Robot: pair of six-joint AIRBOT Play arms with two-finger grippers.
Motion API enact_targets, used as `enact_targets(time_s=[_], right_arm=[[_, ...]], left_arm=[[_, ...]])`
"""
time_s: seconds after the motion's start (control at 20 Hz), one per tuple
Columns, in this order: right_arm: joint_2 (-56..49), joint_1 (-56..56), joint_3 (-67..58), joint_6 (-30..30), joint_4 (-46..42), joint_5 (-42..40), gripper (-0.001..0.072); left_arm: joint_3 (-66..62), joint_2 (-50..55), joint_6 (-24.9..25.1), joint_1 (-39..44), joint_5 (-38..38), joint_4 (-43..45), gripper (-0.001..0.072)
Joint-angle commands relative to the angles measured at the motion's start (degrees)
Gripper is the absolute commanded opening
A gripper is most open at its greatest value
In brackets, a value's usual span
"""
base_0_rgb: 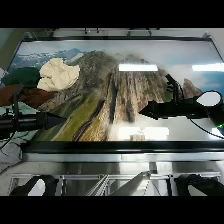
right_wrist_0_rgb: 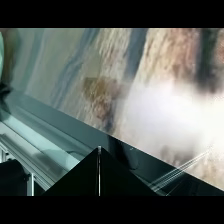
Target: Fold the shirts.
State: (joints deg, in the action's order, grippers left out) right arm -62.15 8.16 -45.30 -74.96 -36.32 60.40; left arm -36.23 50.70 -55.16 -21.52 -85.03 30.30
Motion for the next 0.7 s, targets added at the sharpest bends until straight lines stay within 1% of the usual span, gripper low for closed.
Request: enact_targets(time_s=[0.0,0.65], right_arm=[[-0.07,0.02,0.04,0.0,-0.02,0.02,0.0017],[-0.66,0.02,0.11,0.0,0.22,-0.42,0.0017]], left_arm=[[0.09,0.0,0.02,-0.07,0.04,0.07,0.0016],[0.13,-0.04,0.02,-0.07,0.02,0.02,0.0016]])
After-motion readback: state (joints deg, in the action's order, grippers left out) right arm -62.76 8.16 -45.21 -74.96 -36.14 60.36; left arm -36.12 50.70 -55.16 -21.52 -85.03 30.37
